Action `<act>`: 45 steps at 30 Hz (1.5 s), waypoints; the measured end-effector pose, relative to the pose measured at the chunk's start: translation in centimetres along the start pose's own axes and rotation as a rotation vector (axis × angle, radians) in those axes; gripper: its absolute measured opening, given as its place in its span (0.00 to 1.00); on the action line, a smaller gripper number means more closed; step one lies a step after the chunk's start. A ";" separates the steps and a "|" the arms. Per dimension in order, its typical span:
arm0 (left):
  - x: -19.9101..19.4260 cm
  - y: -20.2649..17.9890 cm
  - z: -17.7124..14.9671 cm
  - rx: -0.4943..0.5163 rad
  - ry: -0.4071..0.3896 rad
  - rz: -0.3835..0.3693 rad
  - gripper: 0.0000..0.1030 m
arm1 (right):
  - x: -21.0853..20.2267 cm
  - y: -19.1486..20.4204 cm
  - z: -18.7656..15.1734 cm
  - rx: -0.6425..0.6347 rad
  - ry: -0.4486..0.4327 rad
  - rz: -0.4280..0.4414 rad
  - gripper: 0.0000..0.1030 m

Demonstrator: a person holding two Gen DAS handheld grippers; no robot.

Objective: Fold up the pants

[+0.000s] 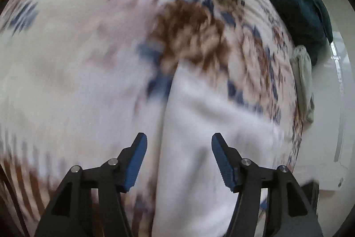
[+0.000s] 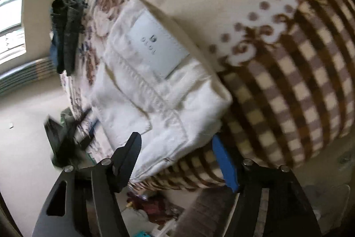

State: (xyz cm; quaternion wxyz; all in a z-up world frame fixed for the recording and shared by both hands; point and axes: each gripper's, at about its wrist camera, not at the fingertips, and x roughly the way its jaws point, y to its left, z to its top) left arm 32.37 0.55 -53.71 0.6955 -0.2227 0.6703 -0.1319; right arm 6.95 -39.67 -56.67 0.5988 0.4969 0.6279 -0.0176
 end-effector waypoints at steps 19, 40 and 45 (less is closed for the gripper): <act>-2.3 3.1 -12.8 -0.037 0.041 -0.029 0.56 | 1.4 3.2 -1.8 -0.095 0.102 -0.247 0.49; -1.7 1.3 0.2 0.008 -0.094 -0.071 0.53 | -1.9 7.2 2.0 -0.179 -0.115 -0.374 0.64; 4.8 -0.7 8.2 0.136 0.025 -0.044 0.47 | 0.0 5.0 5.8 -0.150 -0.128 -0.287 0.64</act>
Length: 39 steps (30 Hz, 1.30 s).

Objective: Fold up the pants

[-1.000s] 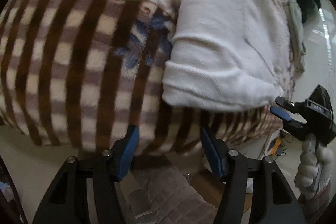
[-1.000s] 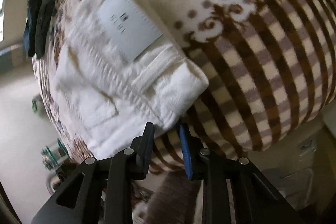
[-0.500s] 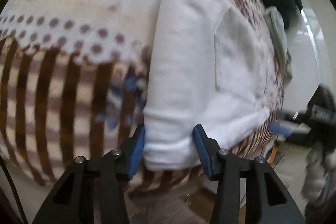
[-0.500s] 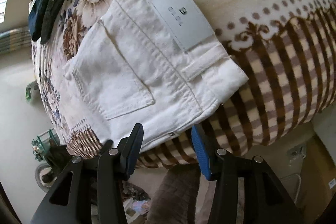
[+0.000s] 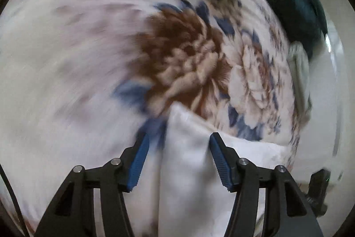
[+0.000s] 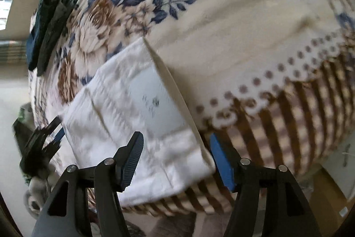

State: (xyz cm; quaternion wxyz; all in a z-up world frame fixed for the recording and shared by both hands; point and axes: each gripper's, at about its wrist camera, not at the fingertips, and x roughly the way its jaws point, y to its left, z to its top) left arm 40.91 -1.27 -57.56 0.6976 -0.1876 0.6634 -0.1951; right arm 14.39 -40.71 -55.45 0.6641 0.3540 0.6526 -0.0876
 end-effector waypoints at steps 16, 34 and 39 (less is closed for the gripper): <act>-0.1 1.5 1.9 -0.219 -0.058 -0.153 0.26 | -0.5 4.2 2.1 -0.169 -0.205 -0.023 0.23; 3.3 0.4 1.8 -0.082 -0.042 -0.026 0.19 | 2.8 1.0 4.9 -0.043 -0.147 -0.093 0.23; 1.5 1.4 1.4 -0.220 -0.039 -0.104 0.26 | 3.1 0.8 4.9 -0.056 -0.066 -0.062 0.40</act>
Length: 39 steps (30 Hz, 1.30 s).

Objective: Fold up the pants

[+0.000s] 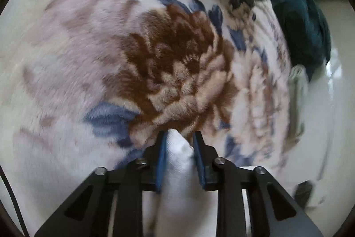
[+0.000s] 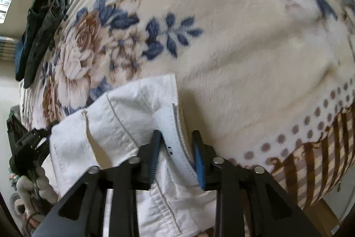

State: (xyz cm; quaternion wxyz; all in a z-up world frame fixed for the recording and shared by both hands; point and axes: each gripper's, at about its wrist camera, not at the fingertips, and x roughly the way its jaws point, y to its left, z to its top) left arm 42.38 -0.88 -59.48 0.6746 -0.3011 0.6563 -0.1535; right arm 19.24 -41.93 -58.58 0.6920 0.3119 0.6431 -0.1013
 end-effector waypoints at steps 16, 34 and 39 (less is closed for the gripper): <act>-0.2 -1.8 -9.6 0.135 0.048 0.168 0.70 | -0.8 -7.8 -11.8 0.393 0.082 0.304 0.12; -3.0 -3.0 -10.3 0.222 -0.006 0.187 0.86 | 1.3 -9.7 -13.1 0.509 0.026 0.538 0.70; -2.7 -2.1 -10.4 0.214 0.015 0.226 0.94 | -0.4 -7.7 -12.3 0.462 -0.054 0.429 0.18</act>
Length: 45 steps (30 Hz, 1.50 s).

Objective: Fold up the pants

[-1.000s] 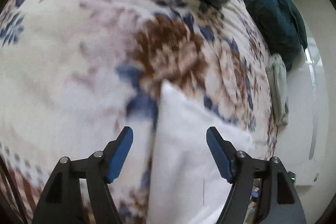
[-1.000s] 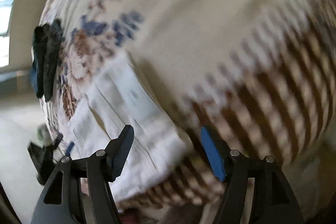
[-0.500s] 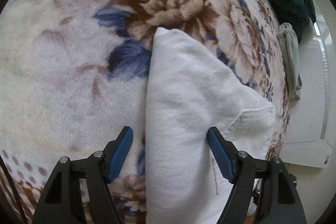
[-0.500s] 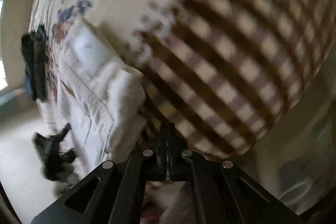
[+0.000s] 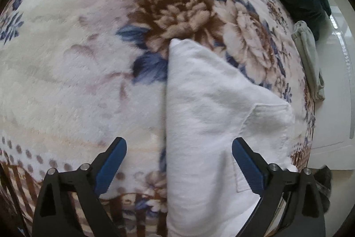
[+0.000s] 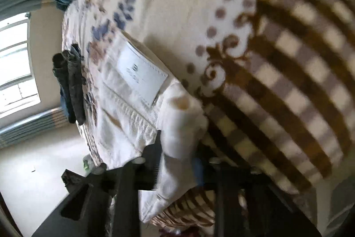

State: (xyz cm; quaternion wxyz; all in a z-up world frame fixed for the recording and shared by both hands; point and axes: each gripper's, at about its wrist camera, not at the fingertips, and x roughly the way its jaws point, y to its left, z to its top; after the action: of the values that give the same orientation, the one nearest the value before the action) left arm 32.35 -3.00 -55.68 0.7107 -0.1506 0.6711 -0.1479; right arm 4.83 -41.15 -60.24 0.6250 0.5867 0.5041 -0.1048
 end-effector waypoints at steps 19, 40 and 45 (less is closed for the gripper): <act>3.3 0.9 0.9 -0.047 0.076 -0.145 0.94 | 4.3 -4.4 -2.6 0.020 0.201 0.188 0.74; 0.0 -3.6 -2.8 0.131 0.042 -0.180 0.30 | 7.6 2.7 -1.9 -0.076 0.014 0.152 0.45; -3.6 -5.3 -3.0 0.127 0.028 -0.204 0.28 | 5.1 4.5 -2.6 -0.096 0.013 0.184 0.40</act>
State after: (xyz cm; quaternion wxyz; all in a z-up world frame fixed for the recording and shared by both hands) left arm 29.14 -6.38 -50.35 0.6906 -0.1706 0.6515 -0.2638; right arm 9.19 -35.28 -60.72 0.6561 0.6005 0.4567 -0.0188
